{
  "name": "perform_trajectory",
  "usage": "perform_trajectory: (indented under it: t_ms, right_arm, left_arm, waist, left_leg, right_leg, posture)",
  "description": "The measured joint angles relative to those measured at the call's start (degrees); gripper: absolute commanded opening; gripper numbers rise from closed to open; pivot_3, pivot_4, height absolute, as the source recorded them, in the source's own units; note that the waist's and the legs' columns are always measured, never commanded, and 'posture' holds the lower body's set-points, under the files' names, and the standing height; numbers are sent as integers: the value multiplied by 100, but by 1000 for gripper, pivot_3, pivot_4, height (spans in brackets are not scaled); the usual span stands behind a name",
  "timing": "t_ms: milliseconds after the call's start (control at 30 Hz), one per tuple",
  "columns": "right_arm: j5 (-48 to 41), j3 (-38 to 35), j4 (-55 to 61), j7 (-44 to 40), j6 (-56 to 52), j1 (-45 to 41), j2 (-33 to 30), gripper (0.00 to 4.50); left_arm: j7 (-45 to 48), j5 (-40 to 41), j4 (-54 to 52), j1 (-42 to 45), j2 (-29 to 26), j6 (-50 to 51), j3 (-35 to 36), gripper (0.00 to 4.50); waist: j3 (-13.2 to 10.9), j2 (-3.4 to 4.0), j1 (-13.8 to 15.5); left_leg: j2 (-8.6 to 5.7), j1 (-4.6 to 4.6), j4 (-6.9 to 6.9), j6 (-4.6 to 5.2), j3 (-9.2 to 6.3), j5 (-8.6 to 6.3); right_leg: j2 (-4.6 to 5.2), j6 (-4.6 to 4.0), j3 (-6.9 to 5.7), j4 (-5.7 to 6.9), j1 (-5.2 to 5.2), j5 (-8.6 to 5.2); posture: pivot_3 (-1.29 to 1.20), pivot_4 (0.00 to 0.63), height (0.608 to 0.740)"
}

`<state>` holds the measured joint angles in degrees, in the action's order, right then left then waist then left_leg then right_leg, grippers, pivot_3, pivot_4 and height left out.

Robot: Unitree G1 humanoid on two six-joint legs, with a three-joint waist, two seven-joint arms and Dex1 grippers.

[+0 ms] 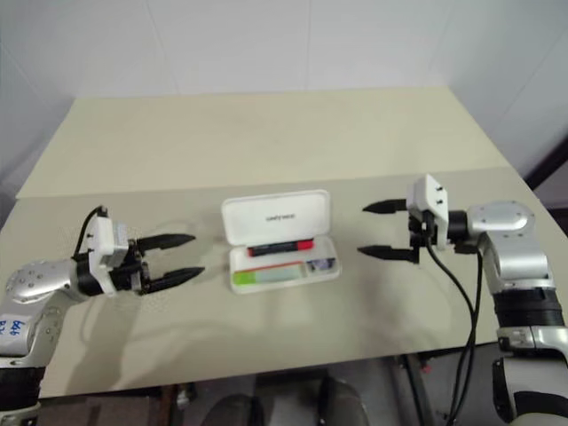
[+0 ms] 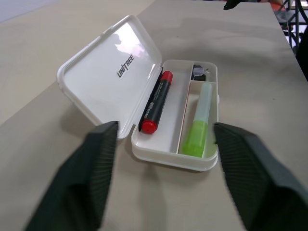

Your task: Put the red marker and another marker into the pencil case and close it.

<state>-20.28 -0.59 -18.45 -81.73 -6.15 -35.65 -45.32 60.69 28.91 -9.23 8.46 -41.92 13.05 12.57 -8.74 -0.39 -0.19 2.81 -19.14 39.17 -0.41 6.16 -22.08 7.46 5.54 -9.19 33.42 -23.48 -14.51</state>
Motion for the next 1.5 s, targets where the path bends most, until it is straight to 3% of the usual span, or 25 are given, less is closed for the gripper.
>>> perform_trajectory:
  t_ms: [200,533,833,1133,1500]
  right_arm:
    - [-28,0,0,-13,83,-1,2,4500]
    - [6,16,2,-5,120,-17,51,4500]
    - [20,21,33,124,137,-49,140,4500]
    - [12,21,281,324,112,88,215,4500]
    - [-95,20,863,569,-55,372,279,4500]
  left_arm:
    - [38,6,90,35,88,-136,-1,26]
    - [-1253,-824,1157,948,557,-896,22,26]
    - [-2053,-1640,2349,1936,1216,-907,-651,26]
    - [-1152,-1364,2539,2330,1498,-1062,-935,26]
    - [160,-1320,1876,1980,807,-1392,-1227,26]
  waist:
    - [0,0,10]
    - [1,-2,11]
    - [4,-7,33]
    - [4,-9,0]
    - [4,-9,43]
  left_leg:
    - [-1,-3,0,0,-2,0]
    - [-2,-1,1,0,-2,0]
    - [-5,-4,2,0,-2,0]
    - [-4,-4,1,0,1,0]
    - [-5,-4,7,0,-2,0]
  right_leg:
    - [1,0,-3,0,0,0]
    - [1,1,-6,2,1,1]
    - [2,5,-10,2,2,3]
    - [1,5,-13,2,0,3]
    - [5,5,-10,1,5,3]
  posture:
    - [0,150,740]
    - [0,150,740]
    - [0,150,740]
    - [0,150,740]
    - [0,150,740]
